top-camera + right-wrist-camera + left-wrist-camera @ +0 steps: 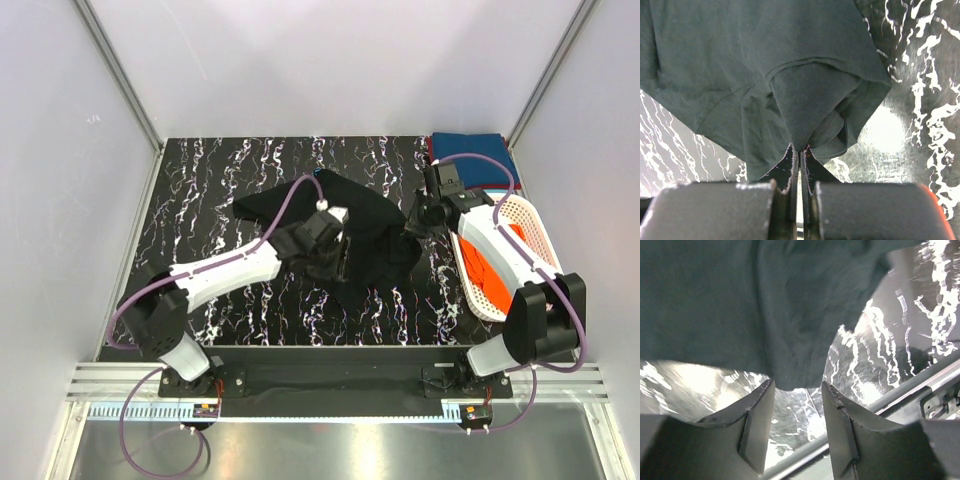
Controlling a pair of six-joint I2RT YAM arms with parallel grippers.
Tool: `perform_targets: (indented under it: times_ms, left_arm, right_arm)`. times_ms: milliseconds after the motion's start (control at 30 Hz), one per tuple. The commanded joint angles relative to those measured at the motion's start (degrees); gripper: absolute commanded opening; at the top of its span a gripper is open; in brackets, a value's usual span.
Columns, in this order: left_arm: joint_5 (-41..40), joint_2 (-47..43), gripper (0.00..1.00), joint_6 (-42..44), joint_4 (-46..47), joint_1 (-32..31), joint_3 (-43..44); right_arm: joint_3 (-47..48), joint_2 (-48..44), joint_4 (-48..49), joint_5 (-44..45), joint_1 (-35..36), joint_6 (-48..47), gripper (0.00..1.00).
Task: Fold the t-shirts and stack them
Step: Flatten the tshirt out
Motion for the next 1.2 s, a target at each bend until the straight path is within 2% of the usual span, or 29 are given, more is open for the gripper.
perform_targets:
  times_ms: [0, 33, 300, 500, 700, 767, 1000, 1167]
  left_arm:
    - [-1.96, 0.29, 0.48, -15.3, 5.23, -1.73, -4.63]
    - [-2.14, -0.06, 0.51, -16.91, 6.03, -2.6, -5.77]
    - [-5.04, -1.99, 0.51, -27.1, 11.22, -7.79, -13.86]
    - [-8.89, -3.57, 0.6, -34.83, 19.92, -9.9, -20.02]
    - [-8.82, -1.03, 0.58, -38.8, 20.71, -10.17, -21.17]
    - [-9.52, 0.11, 0.52, -38.55, 22.11, -10.78, -20.81]
    - [-9.18, 3.37, 0.44, -38.1, 20.8, -11.66, -19.67]
    - [-11.27, 4.33, 0.45, -37.58, 20.54, -11.84, -19.23]
  right_arm:
    - [-1.77, -2.72, 1.91, -1.33, -0.32, 1.47, 0.0]
    - [-2.03, -3.16, 1.99, -1.41, -0.32, 1.64, 0.0]
    - [-3.18, -4.48, 1.91, -0.89, -0.32, 1.91, 0.0]
    - [-3.88, -5.18, 2.52, -0.71, -0.32, 1.91, 0.0]
    - [-4.67, -6.33, 2.61, 0.43, -0.32, 1.82, 0.0]
    - [-4.85, -6.59, 2.78, 0.26, -0.24, 1.65, 0.0]
    - [-5.2, -6.76, 3.05, 0.6, -0.32, 1.29, 0.0]
    - [-6.16, -7.73, 3.22, 0.78, -0.32, 1.82, 0.0]
